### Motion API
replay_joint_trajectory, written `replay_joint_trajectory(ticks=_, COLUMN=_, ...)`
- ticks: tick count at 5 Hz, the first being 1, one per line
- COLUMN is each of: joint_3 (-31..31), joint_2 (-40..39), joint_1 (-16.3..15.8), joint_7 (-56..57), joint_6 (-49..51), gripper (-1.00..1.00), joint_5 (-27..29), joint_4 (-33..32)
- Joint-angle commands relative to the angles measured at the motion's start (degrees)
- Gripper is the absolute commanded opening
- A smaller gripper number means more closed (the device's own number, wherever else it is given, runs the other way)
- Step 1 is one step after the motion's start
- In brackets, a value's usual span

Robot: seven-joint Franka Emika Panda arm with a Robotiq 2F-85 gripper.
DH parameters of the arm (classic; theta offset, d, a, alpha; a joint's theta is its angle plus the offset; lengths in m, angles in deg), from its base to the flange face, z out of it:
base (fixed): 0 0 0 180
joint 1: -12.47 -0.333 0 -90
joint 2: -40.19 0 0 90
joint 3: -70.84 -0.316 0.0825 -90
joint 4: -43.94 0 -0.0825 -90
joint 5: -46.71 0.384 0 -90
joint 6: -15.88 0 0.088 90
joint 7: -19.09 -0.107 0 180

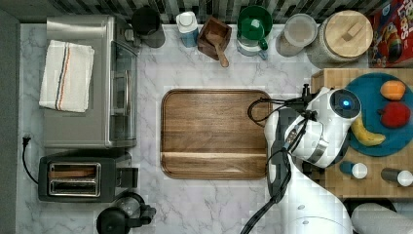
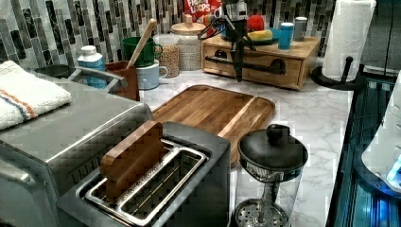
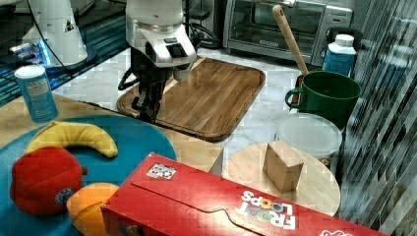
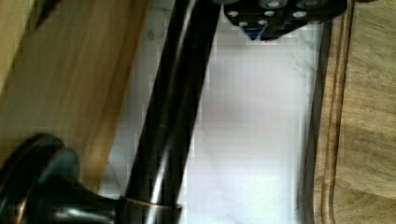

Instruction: Close the drawer.

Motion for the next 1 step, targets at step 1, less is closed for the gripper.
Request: replay_joint_trajectory(ticks=1, joint_3=6.2, joint_2=-0.1, joint_1=6.8, joint_7=3.5, joint_6=-4.5, gripper=-1.0, joint_5=-1.8, joint_4=9.8)
